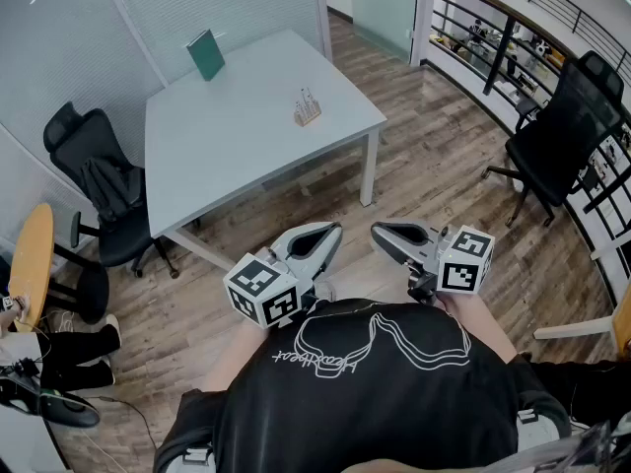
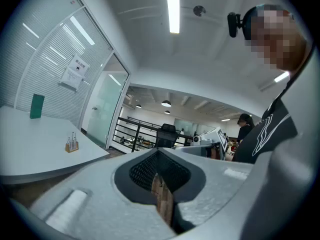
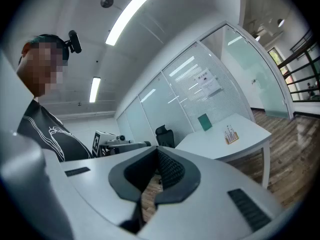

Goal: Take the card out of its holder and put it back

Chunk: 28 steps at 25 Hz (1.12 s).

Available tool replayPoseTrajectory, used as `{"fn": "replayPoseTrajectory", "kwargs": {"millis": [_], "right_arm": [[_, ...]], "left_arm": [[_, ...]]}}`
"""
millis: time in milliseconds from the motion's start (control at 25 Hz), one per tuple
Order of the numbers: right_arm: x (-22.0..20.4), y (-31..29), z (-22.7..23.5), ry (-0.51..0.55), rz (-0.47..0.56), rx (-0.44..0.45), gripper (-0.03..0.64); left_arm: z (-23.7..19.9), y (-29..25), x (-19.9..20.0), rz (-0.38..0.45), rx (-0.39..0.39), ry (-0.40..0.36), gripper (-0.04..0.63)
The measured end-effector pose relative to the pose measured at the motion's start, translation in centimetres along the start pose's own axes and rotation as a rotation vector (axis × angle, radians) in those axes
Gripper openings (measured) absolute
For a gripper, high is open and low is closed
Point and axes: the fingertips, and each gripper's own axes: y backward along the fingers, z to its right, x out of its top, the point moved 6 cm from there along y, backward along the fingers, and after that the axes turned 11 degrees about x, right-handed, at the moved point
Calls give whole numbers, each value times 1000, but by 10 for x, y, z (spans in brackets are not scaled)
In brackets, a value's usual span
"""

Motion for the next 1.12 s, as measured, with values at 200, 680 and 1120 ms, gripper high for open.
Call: {"fn": "replayPoseTrajectory", "kwargs": {"millis": [200, 680, 1120], "right_arm": [[5, 15, -6, 23, 1, 18, 8], [-9, 33, 7, 2, 15, 30, 8], [-25, 34, 50, -30, 58, -27, 9]], "left_arm": [[15, -3, 2, 2, 13, -7, 14], [24, -20, -15, 2, 30, 13, 14], [-6, -51, -36, -3, 7, 59, 13]]}}
